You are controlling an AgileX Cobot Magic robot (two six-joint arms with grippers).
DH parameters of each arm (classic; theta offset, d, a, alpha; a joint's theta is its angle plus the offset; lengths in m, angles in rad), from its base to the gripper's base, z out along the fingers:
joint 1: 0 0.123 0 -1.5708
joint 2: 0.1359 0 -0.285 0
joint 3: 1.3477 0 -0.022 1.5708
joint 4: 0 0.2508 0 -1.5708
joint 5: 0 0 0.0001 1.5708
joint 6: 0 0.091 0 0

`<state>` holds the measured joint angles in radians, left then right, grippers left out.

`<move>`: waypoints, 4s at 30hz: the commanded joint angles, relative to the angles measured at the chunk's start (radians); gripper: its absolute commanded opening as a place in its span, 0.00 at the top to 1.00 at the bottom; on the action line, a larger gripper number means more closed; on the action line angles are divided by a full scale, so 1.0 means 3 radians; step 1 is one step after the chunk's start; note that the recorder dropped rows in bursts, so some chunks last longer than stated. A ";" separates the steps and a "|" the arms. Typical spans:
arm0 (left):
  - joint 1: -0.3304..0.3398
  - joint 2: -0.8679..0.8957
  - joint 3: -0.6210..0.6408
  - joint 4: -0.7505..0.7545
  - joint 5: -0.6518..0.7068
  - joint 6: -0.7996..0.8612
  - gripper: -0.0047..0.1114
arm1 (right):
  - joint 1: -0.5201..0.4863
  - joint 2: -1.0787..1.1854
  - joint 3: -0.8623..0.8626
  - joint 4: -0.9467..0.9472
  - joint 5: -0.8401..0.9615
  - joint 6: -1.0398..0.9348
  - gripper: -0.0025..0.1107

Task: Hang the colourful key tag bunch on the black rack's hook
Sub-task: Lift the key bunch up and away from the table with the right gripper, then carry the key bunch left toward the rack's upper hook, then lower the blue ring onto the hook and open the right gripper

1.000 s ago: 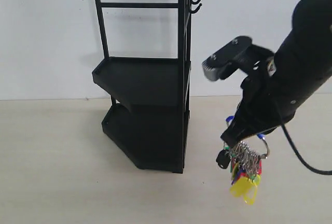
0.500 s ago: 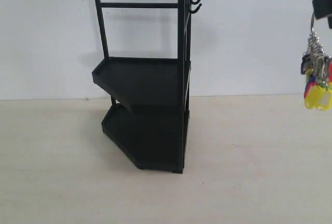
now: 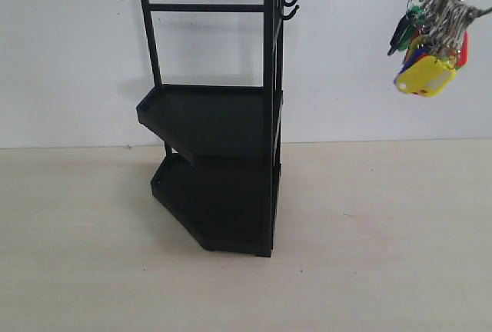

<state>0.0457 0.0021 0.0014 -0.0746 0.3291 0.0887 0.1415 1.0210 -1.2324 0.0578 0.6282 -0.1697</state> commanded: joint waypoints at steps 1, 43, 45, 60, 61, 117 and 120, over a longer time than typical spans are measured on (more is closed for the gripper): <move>0.0012 -0.0007 -0.0005 -0.0025 -0.0052 -0.0035 0.92 | -0.0182 0.0015 -0.0002 -0.0932 0.0230 0.1028 0.98; 0.0012 -0.0007 -0.0005 -0.0025 -0.0052 -0.0035 0.92 | 0.0599 0.0551 -0.0002 -0.0844 -0.0117 0.0911 0.98; 0.0012 -0.0007 -0.0005 -0.0025 -0.0052 -0.0035 0.92 | 0.0593 0.0646 -0.0002 -0.0846 -0.0201 0.1063 0.98; 0.0012 -0.0007 -0.0005 -0.0025 -0.0052 -0.0035 0.92 | 0.0593 0.1223 -0.0278 -0.2033 -0.0440 0.2480 0.98; 0.0012 -0.0007 -0.0005 -0.0025 -0.0052 -0.0035 0.92 | 0.0600 0.1248 -0.0302 -0.2033 -0.0453 0.2510 0.98; 0.0012 -0.0007 -0.0005 -0.0025 -0.0052 -0.0035 0.92 | 0.1158 0.1758 -0.1016 -0.1790 -0.0248 0.2770 0.84; 0.0012 -0.0007 -0.0005 -0.0025 -0.0052 -0.0035 0.92 | 0.1158 0.1758 -0.1016 -0.1750 -0.0248 0.2770 0.58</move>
<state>0.0457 0.0021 0.0014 -0.0746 0.3291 0.0887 0.4879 1.5540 -1.5306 -0.4731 0.5628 0.6654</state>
